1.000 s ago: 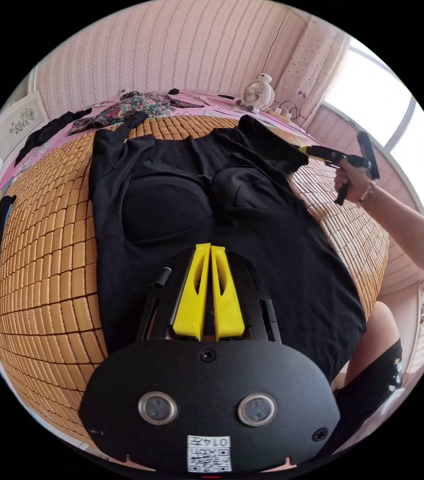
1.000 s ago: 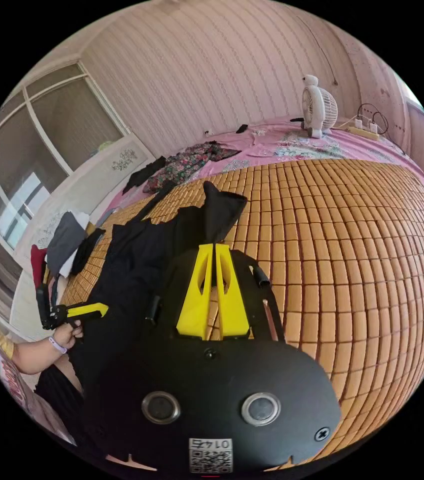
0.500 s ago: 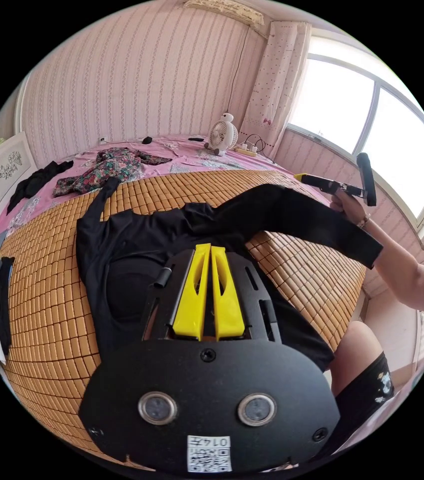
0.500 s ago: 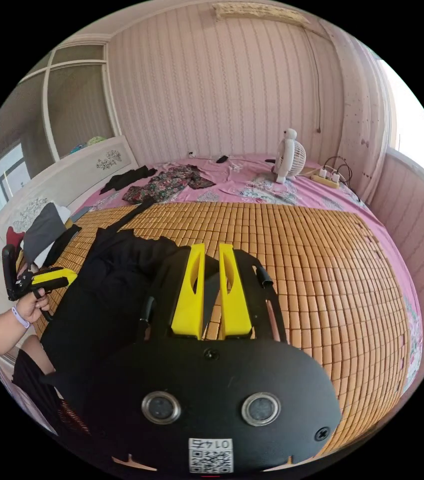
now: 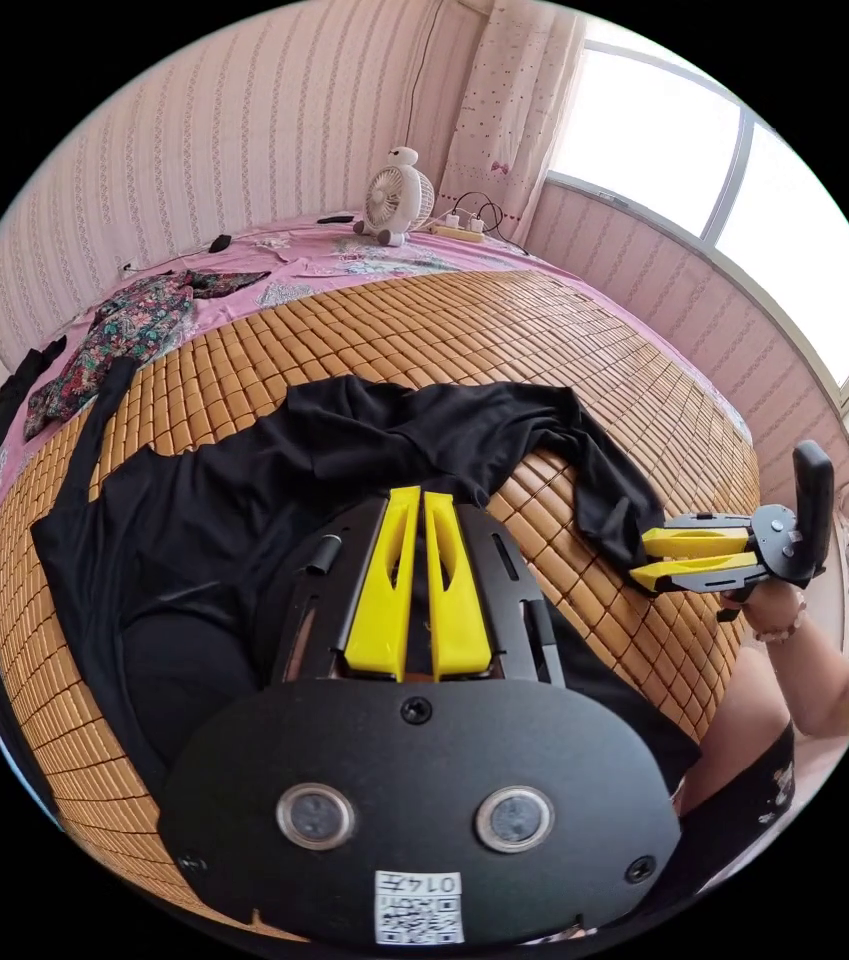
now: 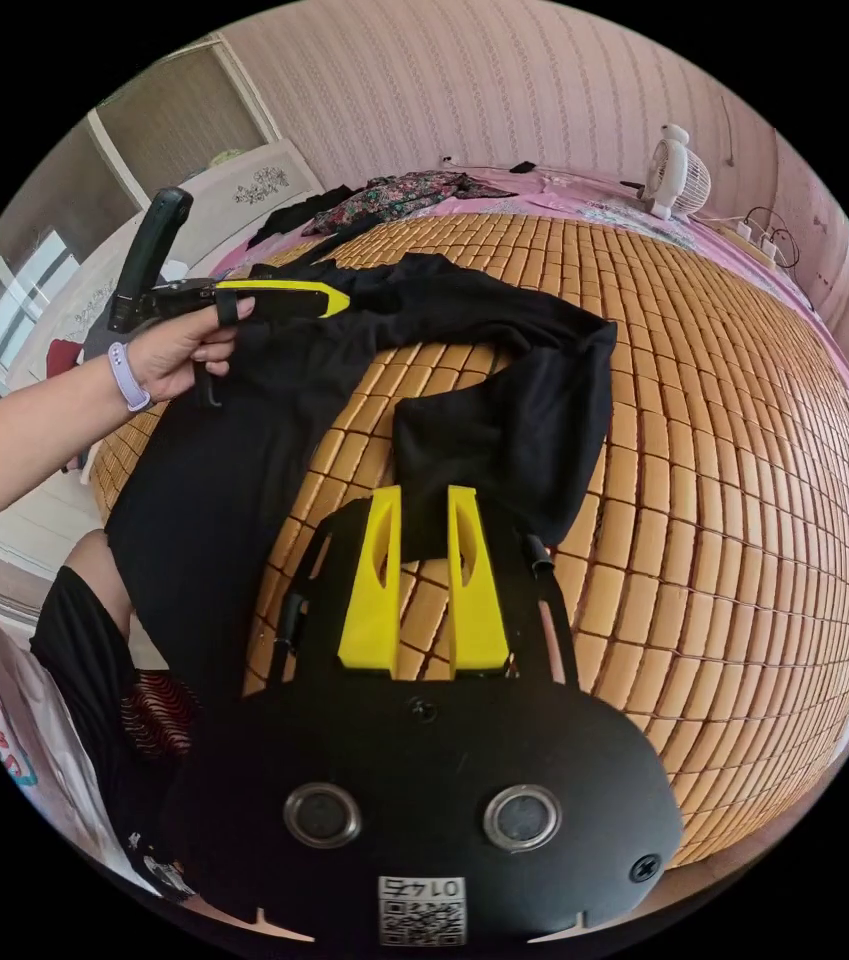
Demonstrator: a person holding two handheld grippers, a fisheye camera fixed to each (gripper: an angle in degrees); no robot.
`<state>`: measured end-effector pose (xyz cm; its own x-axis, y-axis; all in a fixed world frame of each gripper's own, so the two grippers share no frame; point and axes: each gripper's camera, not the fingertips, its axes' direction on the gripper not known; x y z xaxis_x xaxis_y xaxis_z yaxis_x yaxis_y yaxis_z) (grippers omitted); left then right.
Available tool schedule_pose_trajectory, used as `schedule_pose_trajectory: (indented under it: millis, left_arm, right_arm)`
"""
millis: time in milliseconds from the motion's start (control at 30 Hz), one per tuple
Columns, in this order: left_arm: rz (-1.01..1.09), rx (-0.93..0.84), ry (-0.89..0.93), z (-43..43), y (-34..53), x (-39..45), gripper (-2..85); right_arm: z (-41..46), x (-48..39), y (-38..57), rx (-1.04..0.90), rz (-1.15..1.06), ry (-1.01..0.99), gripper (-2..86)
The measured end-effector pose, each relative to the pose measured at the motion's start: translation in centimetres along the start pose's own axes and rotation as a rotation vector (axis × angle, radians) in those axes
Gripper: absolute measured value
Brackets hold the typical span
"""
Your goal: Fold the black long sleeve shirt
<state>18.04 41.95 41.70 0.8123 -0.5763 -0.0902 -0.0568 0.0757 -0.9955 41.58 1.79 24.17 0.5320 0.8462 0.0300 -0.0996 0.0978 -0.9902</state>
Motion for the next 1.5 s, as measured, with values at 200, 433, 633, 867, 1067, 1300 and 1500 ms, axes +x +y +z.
schedule_pose_trajectory:
  millis: [200, 433, 633, 867, 1067, 1300, 1500]
  left_arm:
    - [0.082, -0.181, -0.062, 7.2, -0.9, 1.2, -0.5]
    - [0.102, -0.167, -0.019, 6.6, -2.5, 1.4, 1.3]
    - [0.087, -0.047, -0.075, 5.9, -6.1, -1.5, 3.1]
    - [-0.135, -0.070, -0.052, 11.8, -11.4, -6.2, 4.2]
    - [-0.083, -0.175, -0.143, 15.2, -14.6, -5.8, 0.7]
    - [-0.123, -0.100, -0.156, 14.7, -16.5, -7.5, -0.5]
    - [-0.138, -0.001, -0.150, 13.2, -19.9, -8.1, -0.4]
  right_arm:
    - [-6.3, 8.3, 1.2, 0.239, 0.181, -0.281, 2.2]
    - [-14.7, 19.6, 10.5, 0.552, 0.583, 0.004, 3.2]
    - [-13.4, 19.8, 9.1, 0.446, 0.577, 0.158, 6.0]
    - [-6.2, 20.8, 0.8, 0.206, 0.601, 0.296, 2.9]
    - [-2.9, 18.1, -3.6, 0.043, 0.361, 0.522, 0.9]
    - [-0.8, 18.9, -5.4, 0.052, 0.371, 0.545, 0.7]
    - [1.8, 18.2, -6.7, 0.028, 0.374, 0.654, 1.0]
